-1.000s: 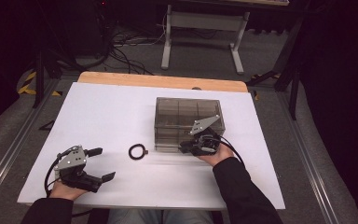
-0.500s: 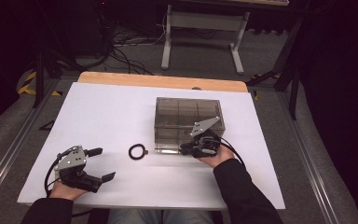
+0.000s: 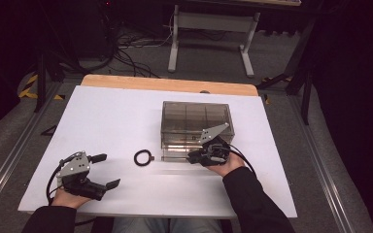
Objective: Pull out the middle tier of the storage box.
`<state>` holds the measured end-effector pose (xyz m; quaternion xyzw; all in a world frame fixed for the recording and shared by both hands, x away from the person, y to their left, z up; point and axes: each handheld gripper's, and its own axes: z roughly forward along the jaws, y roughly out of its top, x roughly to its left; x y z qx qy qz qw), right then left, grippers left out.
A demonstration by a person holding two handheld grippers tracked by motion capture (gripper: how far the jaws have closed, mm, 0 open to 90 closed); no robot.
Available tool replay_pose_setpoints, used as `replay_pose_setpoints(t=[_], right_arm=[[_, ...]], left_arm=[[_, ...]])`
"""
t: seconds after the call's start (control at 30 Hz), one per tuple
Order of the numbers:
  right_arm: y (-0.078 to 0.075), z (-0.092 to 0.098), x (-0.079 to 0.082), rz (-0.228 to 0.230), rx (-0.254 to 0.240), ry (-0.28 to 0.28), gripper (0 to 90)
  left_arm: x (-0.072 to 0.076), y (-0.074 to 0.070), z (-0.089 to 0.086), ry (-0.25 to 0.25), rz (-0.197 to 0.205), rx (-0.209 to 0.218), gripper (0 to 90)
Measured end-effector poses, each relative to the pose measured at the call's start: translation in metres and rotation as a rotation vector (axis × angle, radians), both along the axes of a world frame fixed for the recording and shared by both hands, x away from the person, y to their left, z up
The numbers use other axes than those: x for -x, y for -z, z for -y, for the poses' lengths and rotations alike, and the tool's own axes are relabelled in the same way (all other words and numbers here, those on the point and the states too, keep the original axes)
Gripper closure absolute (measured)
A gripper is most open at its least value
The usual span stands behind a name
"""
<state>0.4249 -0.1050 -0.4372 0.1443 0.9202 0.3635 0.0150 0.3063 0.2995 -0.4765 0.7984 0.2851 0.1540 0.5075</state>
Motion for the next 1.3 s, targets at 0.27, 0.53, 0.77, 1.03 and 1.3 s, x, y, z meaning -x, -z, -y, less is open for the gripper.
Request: replay_pose_setpoints(t=[0.27,0.53,0.77,1.03,1.3], right_arm=[[0.001,0.001,0.003,-0.003,-0.004,-0.003,76.8],[0.001,0.001,0.005,-0.017,-0.008,-0.004,77.5],[0.002,0.001,0.007,-0.016,-0.007,-0.005,77.2],[0.002,0.001,0.011,-0.014,-0.001,-0.013,77.7],[0.002,0.001,0.013,-0.016,0.0,-0.016,77.9]], left_arm=[[0.0,0.0,0.0,0.001,0.0,-0.001,2.5],[0.0,0.0,0.0,0.002,-0.001,0.0,2.5],[0.0,0.0,0.0,0.003,-0.001,0.0,2.5],[0.0,0.0,0.001,0.002,0.002,0.001,2.5],[0.0,0.0,0.001,0.003,0.001,0.001,2.5]])
